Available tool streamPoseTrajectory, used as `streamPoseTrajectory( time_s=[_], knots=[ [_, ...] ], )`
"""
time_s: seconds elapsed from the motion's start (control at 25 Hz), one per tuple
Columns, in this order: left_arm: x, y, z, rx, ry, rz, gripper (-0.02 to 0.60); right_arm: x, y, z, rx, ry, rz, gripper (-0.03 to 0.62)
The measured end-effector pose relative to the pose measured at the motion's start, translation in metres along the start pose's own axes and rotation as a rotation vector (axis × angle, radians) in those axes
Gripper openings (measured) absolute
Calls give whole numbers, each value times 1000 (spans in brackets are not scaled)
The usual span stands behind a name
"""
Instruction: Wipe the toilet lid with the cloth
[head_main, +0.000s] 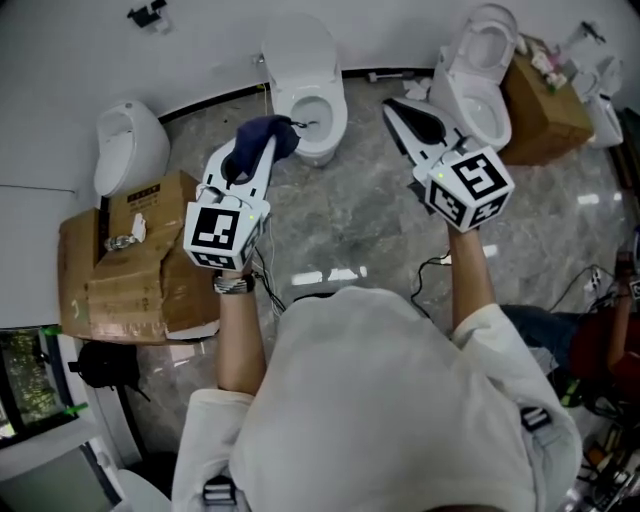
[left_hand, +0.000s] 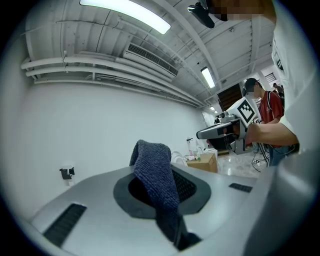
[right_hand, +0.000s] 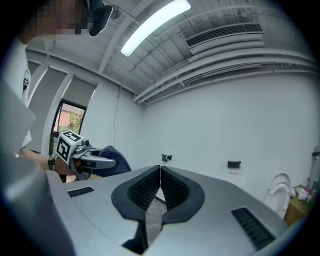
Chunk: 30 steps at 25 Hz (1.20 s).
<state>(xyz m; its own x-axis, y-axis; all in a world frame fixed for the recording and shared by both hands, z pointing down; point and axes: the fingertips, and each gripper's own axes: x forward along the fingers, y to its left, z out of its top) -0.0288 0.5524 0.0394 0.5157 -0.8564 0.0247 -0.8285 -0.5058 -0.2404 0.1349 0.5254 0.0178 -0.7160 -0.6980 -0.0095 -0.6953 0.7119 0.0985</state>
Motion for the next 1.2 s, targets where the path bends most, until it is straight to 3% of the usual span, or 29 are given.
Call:
streamPoseTrajectory(
  time_s=[0.24,0.56,1.2],
  knots=[
    [11,5,-11,-18,20,43,40,5,-21,-24,1,51,53,28],
    [64,38,-37,-24,31,25,40,57,-57,-44,0,67,58,28],
    [226,207,-78,-41,37,-43,40,256,-164,-44,40,64,18,28]
  ],
)
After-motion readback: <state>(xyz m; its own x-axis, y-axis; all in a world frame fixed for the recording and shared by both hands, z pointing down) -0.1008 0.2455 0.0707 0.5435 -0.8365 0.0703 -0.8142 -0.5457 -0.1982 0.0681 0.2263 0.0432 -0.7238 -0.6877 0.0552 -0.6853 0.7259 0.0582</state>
